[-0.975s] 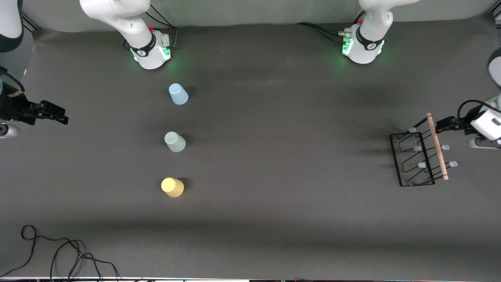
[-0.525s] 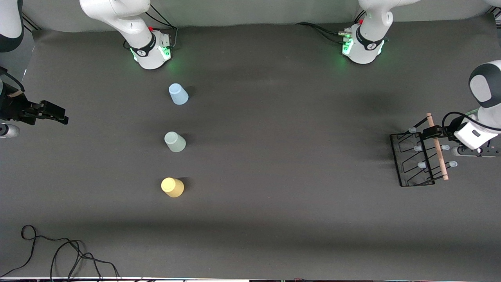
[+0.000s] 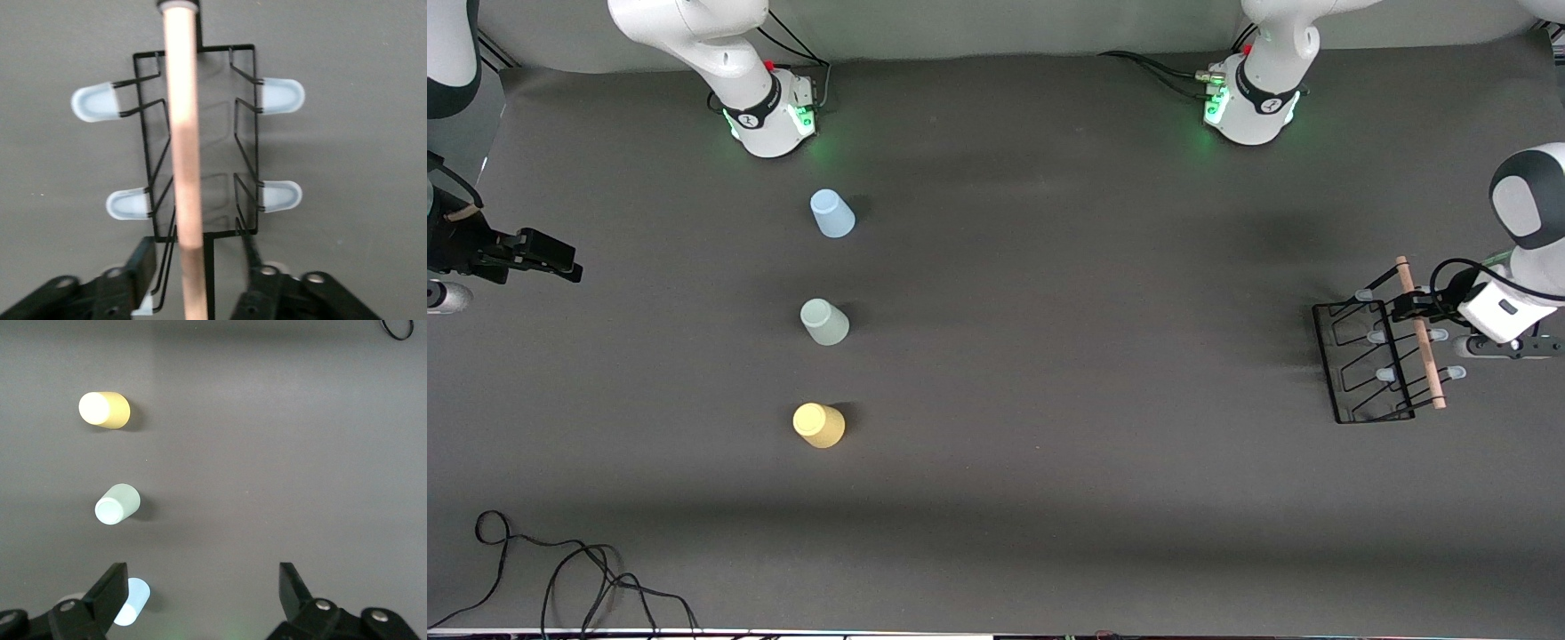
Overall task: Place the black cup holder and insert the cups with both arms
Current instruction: 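Lower the left gripper and grasp the wooden rod of the rack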
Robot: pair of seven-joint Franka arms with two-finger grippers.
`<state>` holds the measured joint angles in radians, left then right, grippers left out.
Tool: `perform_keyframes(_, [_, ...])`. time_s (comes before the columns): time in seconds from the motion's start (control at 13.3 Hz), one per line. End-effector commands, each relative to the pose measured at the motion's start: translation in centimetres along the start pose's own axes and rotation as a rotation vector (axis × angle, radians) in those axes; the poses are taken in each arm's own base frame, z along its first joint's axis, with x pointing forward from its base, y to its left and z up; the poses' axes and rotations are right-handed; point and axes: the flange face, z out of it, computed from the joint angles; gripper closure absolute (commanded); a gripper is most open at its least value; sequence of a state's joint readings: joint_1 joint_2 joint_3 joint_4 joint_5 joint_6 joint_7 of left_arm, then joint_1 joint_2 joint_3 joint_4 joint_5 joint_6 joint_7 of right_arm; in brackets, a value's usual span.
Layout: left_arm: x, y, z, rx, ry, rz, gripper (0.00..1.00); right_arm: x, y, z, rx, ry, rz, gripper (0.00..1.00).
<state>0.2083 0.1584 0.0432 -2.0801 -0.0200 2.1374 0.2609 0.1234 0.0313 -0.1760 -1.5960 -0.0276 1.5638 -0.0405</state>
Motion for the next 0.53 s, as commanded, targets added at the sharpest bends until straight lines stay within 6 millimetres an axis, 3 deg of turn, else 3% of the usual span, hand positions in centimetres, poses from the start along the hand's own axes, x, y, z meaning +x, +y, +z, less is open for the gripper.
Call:
perform_keyframes(0.0, [-0.1,-0.8,-0.5,-0.008,0.026,-0.027,1.0,-0.5,0.0,-0.4,-0.01,0.0,0.005,0.0])
perform_keyframes(0.3, [0.3,-0.9,-2.4,-0.026,0.05,-0.043,1.0,-0.5,-0.1,-0.4,-0.007,0.001,0.069,0.0])
perform_keyframes(0.45, [0.5,-0.9,-5.2,-0.033,0.036,-0.046,1.0,-0.4,-1.1,-0.3,-0.007,-0.002,0.13,0.0])
